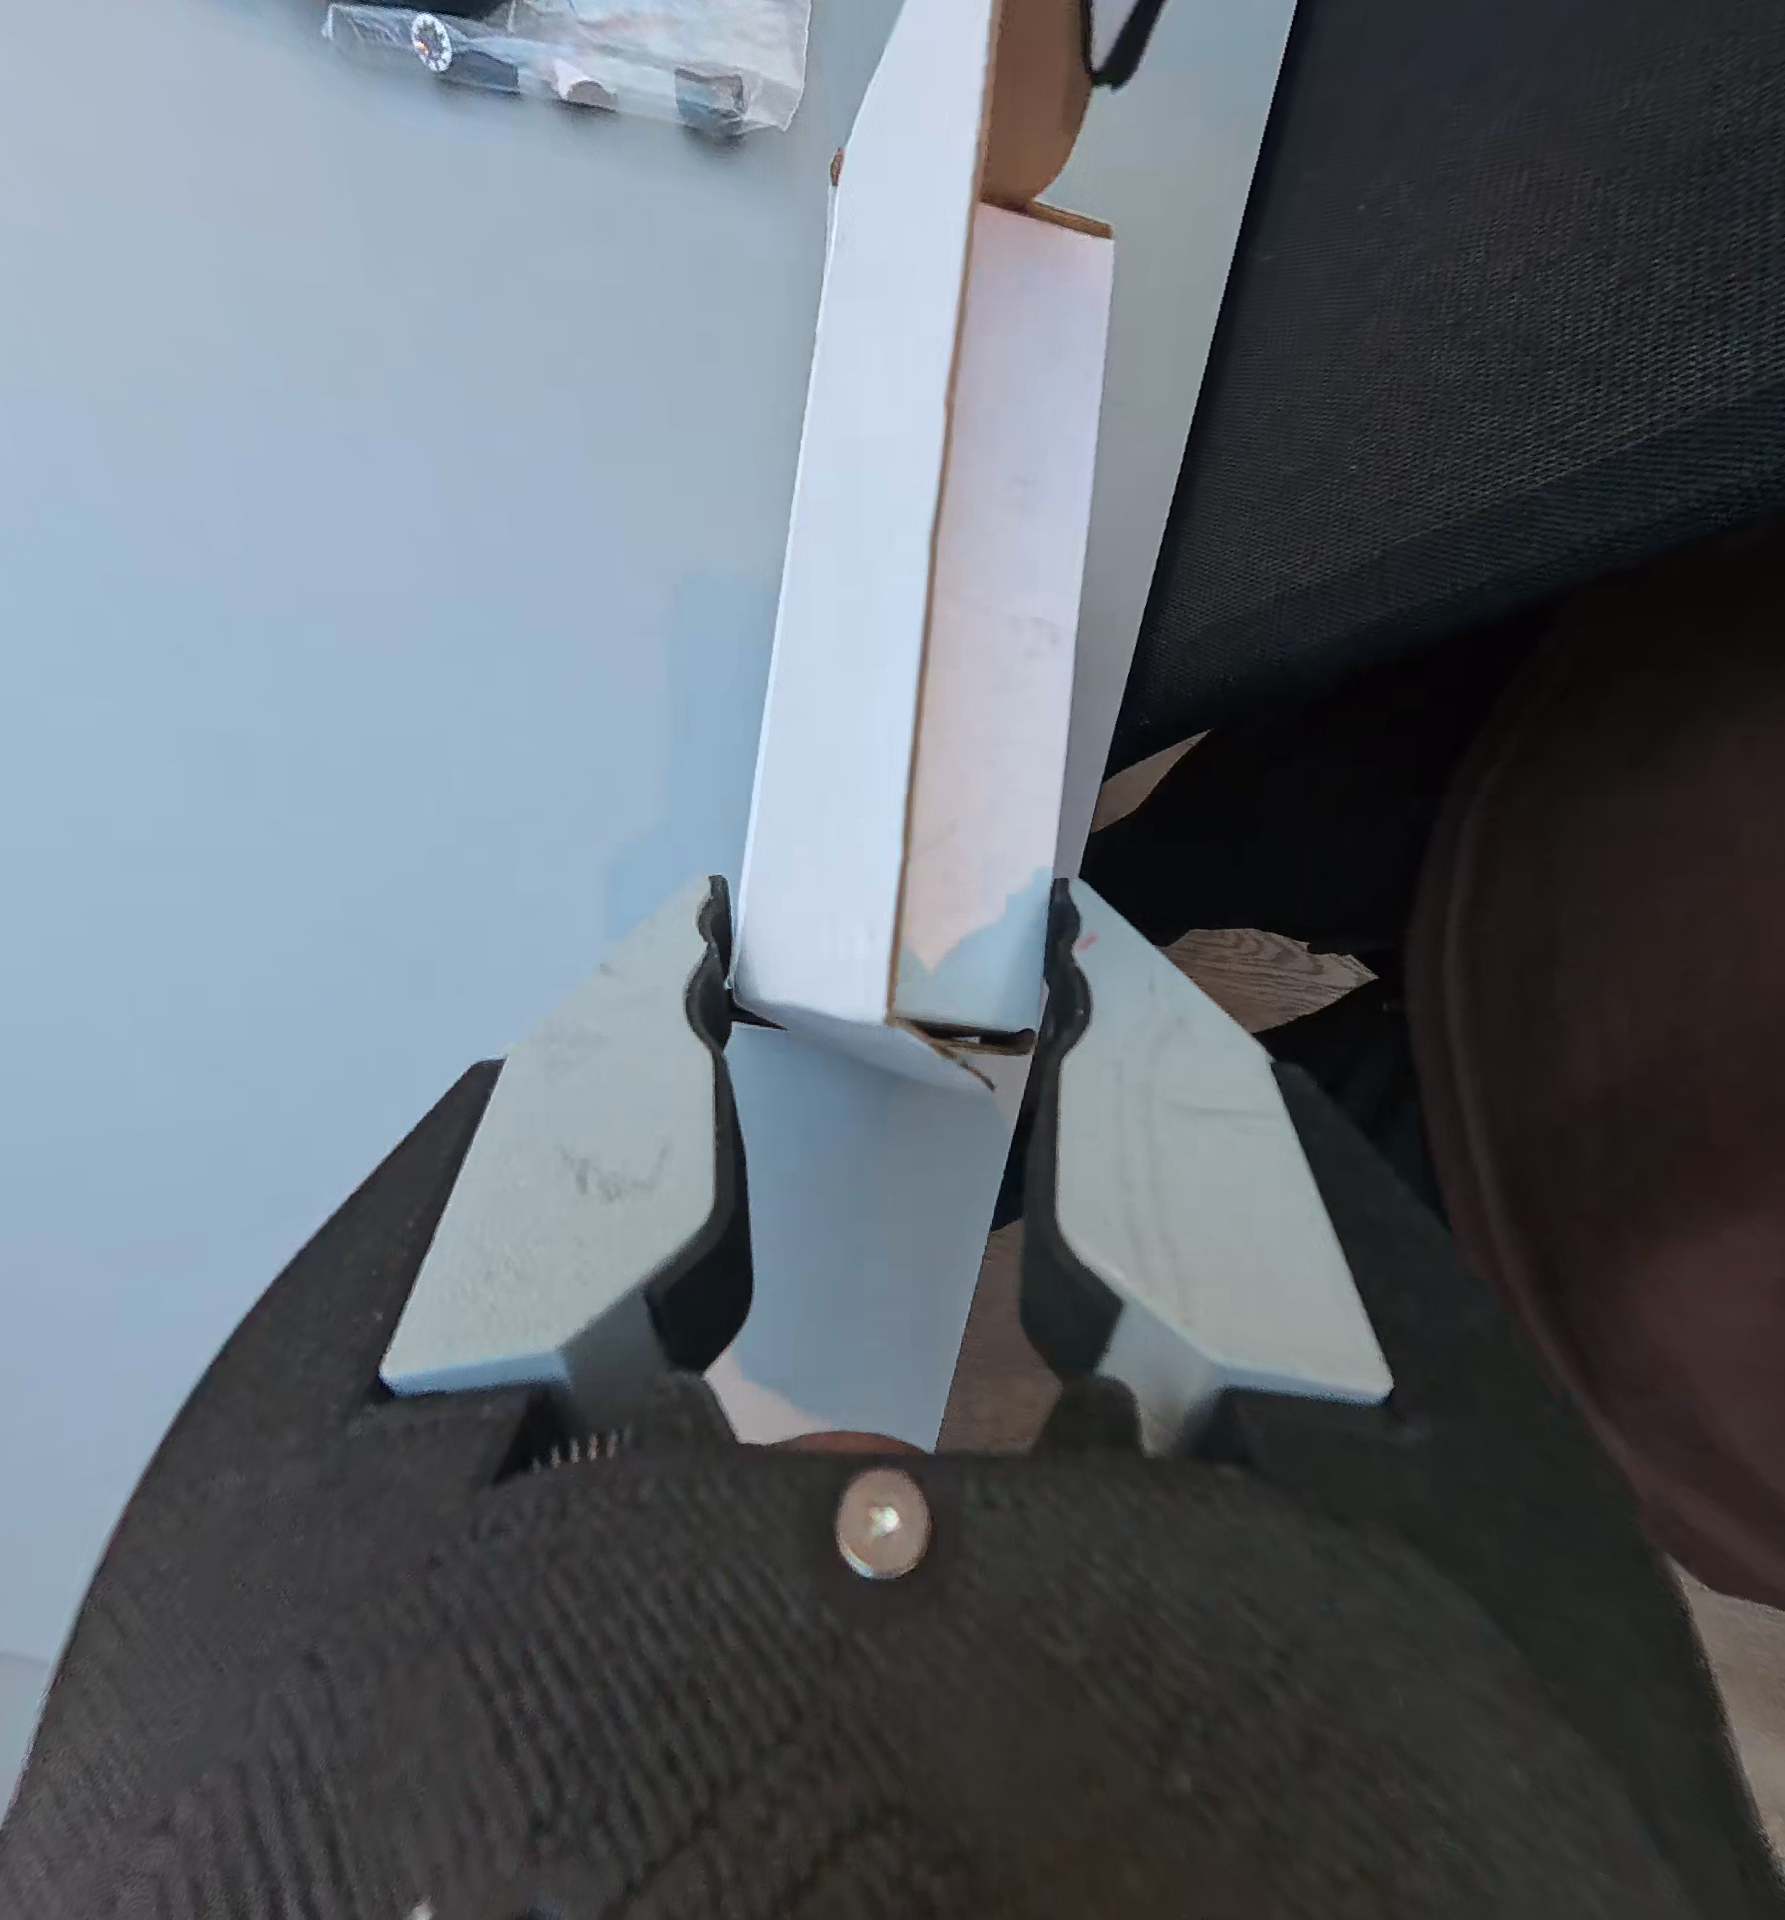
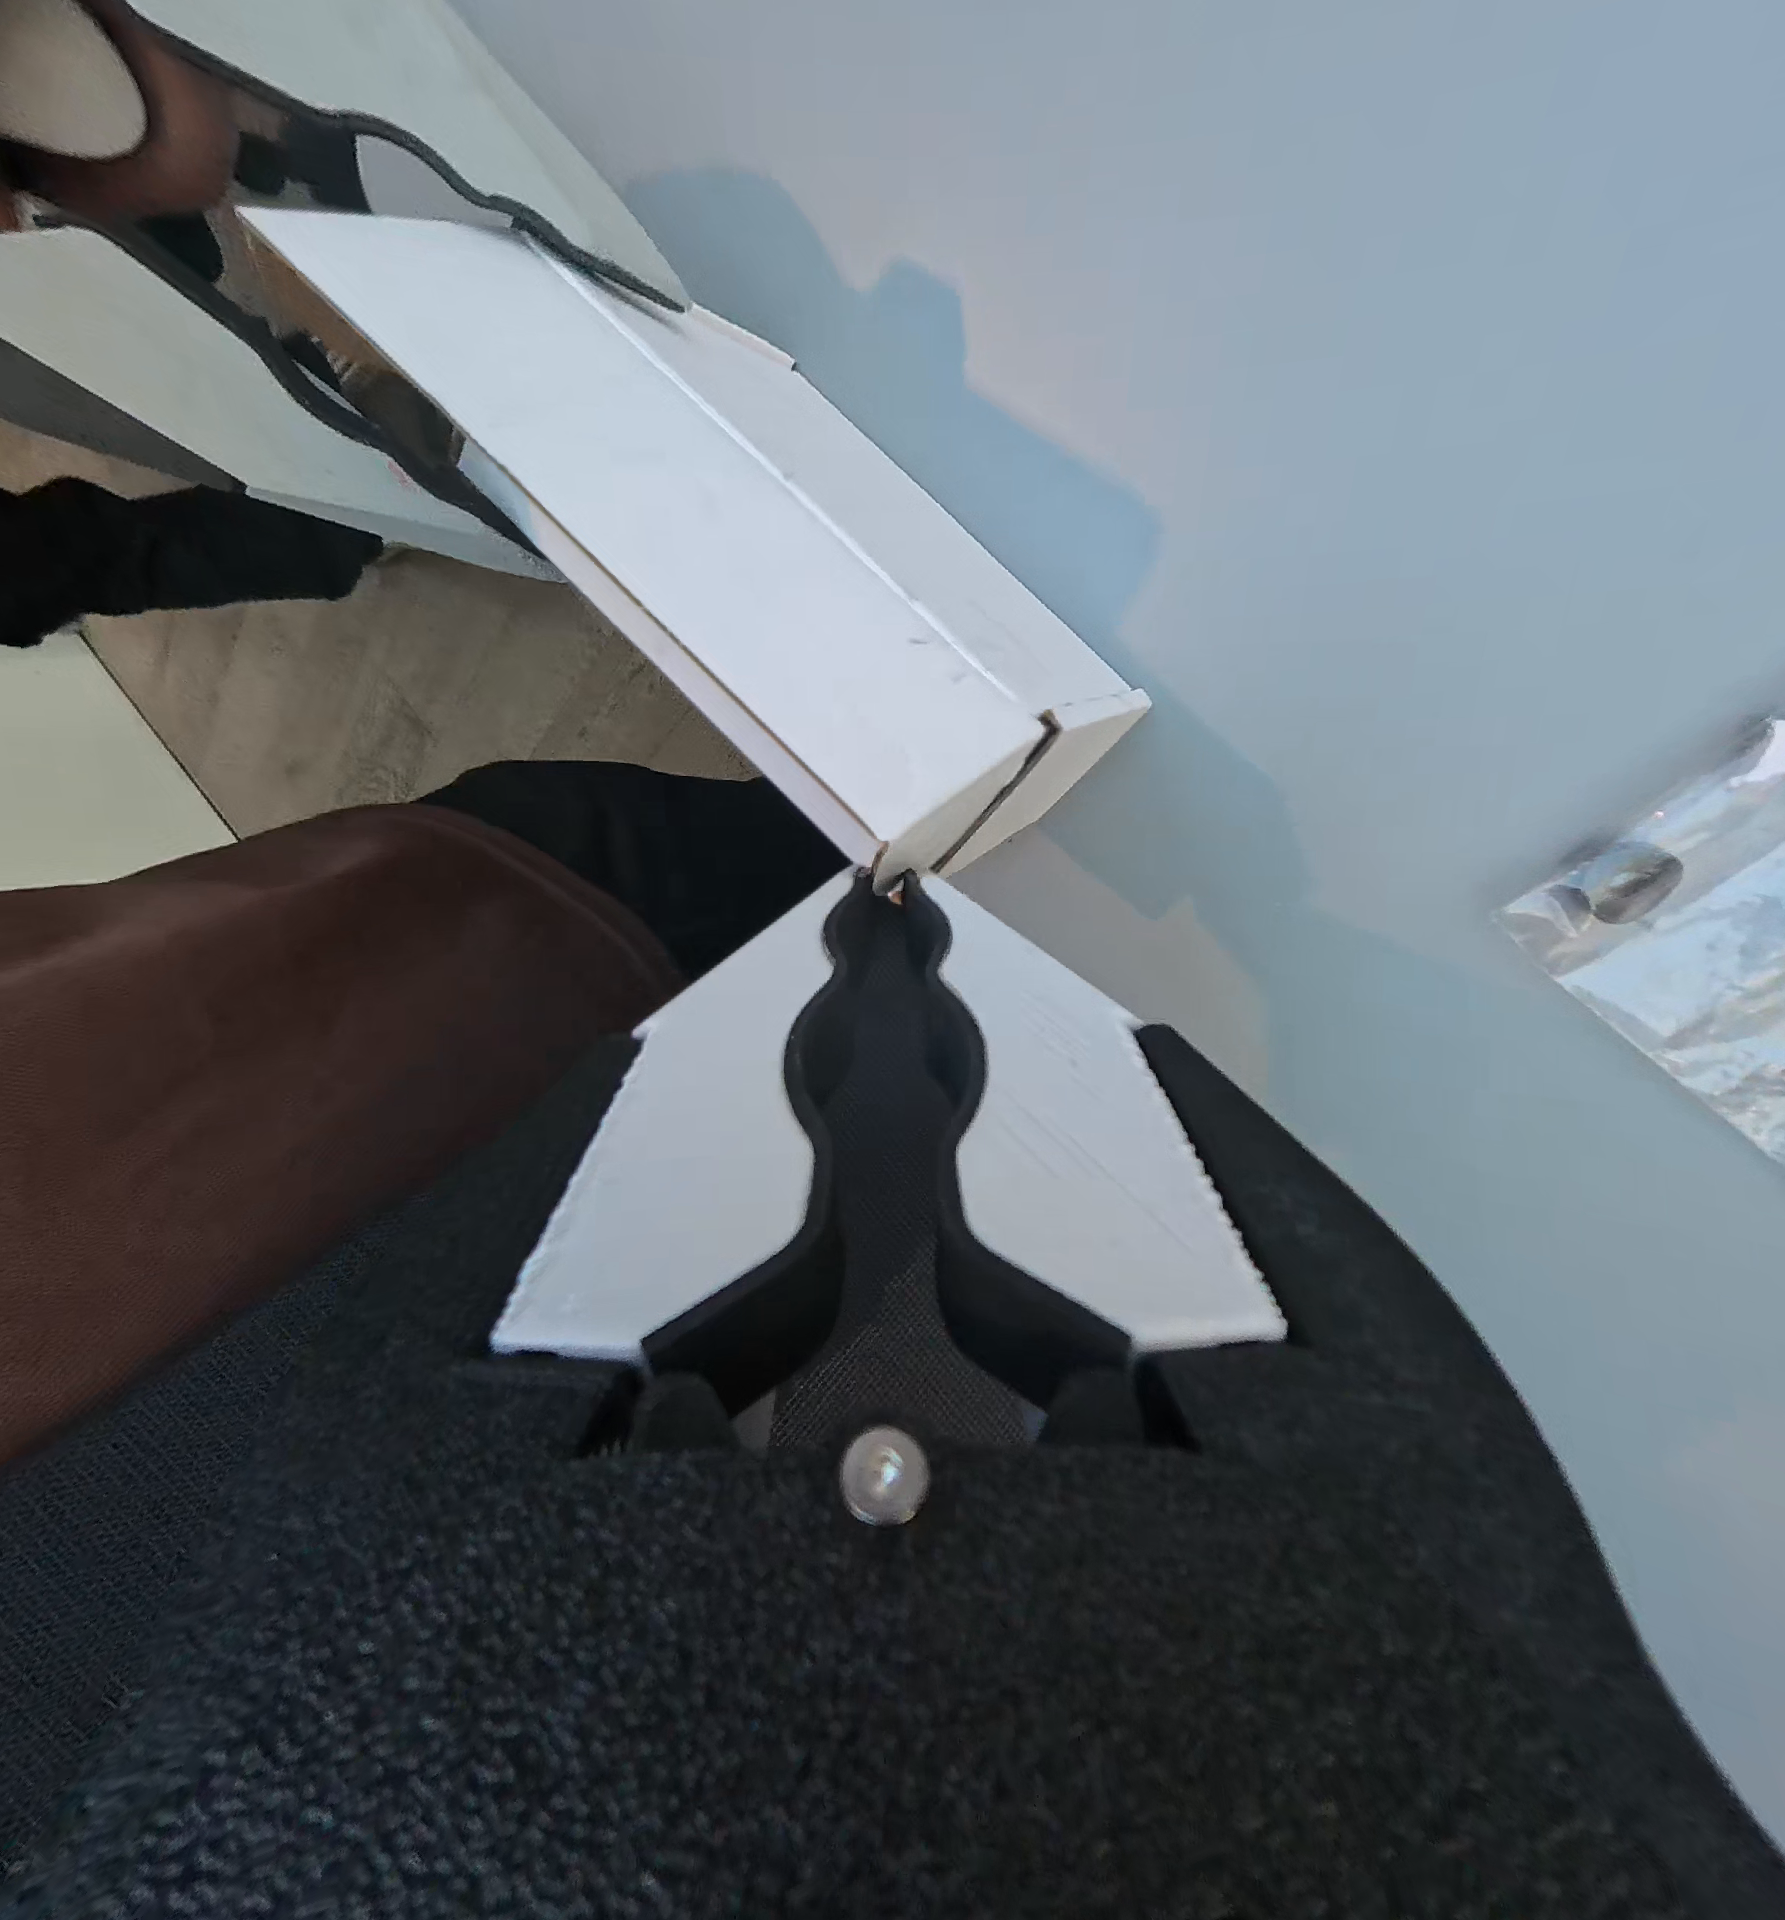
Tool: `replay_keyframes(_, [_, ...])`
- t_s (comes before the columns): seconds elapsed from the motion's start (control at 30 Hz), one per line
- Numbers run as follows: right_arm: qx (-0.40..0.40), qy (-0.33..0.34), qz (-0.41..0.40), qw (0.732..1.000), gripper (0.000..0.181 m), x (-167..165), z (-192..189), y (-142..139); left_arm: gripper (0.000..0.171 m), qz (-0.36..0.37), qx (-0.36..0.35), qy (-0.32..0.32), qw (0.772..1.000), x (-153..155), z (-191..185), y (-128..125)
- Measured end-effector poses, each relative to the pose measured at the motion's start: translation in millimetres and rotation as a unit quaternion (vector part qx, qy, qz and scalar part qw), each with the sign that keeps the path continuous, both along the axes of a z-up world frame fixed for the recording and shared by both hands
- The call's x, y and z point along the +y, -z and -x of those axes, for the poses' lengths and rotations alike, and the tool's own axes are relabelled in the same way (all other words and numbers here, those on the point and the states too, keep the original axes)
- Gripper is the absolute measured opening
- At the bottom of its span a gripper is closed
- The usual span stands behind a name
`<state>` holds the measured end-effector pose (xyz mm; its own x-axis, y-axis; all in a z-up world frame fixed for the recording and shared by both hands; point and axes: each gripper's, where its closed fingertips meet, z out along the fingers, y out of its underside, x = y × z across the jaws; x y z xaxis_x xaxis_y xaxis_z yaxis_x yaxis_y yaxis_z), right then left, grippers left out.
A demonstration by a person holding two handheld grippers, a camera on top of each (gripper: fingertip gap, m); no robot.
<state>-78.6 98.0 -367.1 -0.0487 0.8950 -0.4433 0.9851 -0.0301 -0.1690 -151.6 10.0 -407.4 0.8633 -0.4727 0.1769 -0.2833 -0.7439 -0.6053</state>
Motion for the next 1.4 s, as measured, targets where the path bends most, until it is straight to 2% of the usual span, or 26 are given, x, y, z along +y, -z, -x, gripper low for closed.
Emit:
replay_keyframes(0.17, [0.009, 0.003, 0.016, 1.0, 0.003, -5, 3, 0, 0.058, 0.02, 0.012, -0.025, 0.999, -9, 4, -5])
replay_keyframes(0.3, [0.02, -0.001, 0.04, 0.999, 0.0, -15, 8, -4, 0.055, 0.018, -0.06, -0.1, 0.993, -27, -2, -44])
replay_keyframes(0.4, [0.024, -0.002, 0.04, 0.999, 0.0, -17, 12, -3, 0.055, 0.09, -0.093, -0.139, 0.982, -41, -12, -43])
replay_keyframes(0.43, [0.028, -0.007, 0.025, 0.999, 0.0, -15, 12, -2, 0.069, 0.095, -0.096, -0.157, 0.978, -41, -12, -45])
replay_keyframes(0.5, [0.035, -0.01, 0.019, 0.999, 0.001, -14, 11, -2, 0.054, 0.042, -0.097, -0.178, 0.978, -34, -4, -56])
replay_keyframes(0.53, [0.038, -0.007, 0.019, 0.999, 0.002, -13, 11, -1, 0.054, 0.015, -0.093, -0.192, 0.977, -30, 3, -59])
replay_keyframes(0.6, [0.047, 0.003, 0.017, 0.999, 0.001, -9, 12, -1, 0.05, 0.02, -0.101, -0.207, 0.973, -27, 12, -53])
replay_keyframes(0.67, [0.053, 0.022, 0.014, 0.998, 0.001, -4, 14, -1, 0.065, 0.067, -0.094, -0.218, 0.969, -34, 17, -45])
replay_keyframes(0.7, [0.053, 0.031, 0.013, 0.998, 0.001, -1, 13, -1, 0.068, 0.073, -0.094, -0.225, 0.967, -38, 18, -48])
replay_keyframes(0.8, [0.055, 0.049, 0.019, 0.997, 0.0, 1, 12, -1, 0.061, 0.06, -0.119, -0.257, 0.957, -48, 13, -64])
replay_keyframes(0.9, [0.063, 0.047, 0.014, 0.997, 0.0, -1, 12, -1, 0.06, 0.085, -0.129, -0.27, 0.95, -47, 7, -57])
replay_keyframes(1.0, [0.067, 0.043, 0.015, 0.997, 0.0, -6, 12, -1, 0.06, 0.122, -0.115, -0.291, 0.942, -41, 20, -47])
replay_keyframes(1.1, [0.07, 0.04, 0.011, 0.997, 0.001, -9, 13, -1, 0.05, 0.123, -0.113, -0.296, 0.94, -33, 31, -50])
replay_keyframes(1.2, [0.073, 0.039, 0.011, 0.997, 0.001, -10, 14, -1, 0.035, 0.151, -0.094, -0.278, 0.944, -32, 29, -42])
replay_keyframes(1.27, [0.075, 0.034, 0.007, 0.997, 0.001, -10, 14, -1, 0.018, 0.161, -0.083, -0.274, 0.944, -29, 30, -38])
replay_keyframes(1.4, [0.076, 0.028, 0.009, 0.997, 0.001, -11, 15, -2, 0.012, 0.173, -0.087, -0.297, 0.935, -26, 36, -38])
